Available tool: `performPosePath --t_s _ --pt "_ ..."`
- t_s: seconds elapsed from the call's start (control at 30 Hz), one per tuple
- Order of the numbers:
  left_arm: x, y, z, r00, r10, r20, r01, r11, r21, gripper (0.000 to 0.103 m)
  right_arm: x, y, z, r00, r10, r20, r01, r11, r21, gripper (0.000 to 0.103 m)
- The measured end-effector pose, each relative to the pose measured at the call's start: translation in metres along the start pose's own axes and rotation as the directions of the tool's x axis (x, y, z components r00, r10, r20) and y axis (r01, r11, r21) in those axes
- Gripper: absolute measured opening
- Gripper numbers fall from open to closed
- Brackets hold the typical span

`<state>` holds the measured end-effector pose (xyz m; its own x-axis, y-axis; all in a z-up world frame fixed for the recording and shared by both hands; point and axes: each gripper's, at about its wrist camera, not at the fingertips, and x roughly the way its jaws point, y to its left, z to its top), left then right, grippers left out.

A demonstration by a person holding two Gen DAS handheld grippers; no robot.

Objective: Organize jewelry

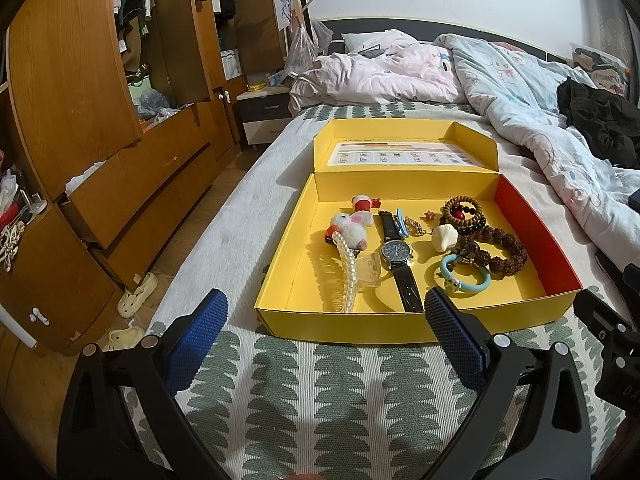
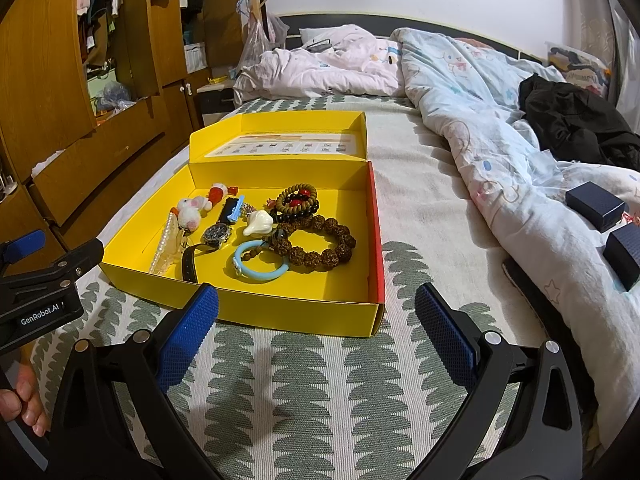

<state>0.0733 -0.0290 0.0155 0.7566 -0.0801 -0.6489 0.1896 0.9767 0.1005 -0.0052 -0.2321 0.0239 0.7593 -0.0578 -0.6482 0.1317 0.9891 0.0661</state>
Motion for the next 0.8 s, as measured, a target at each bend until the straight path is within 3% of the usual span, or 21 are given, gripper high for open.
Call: performPosePath --t_s 0.8 --pt "-0.0036 0.0035 0.004 1.0 -0.003 0.01 0.003 1.0 -0.003 0.097 0.0005 0.0019 0.0003 1.0 -0.001 -0.001 0.001 1.0 -0.003 0.099"
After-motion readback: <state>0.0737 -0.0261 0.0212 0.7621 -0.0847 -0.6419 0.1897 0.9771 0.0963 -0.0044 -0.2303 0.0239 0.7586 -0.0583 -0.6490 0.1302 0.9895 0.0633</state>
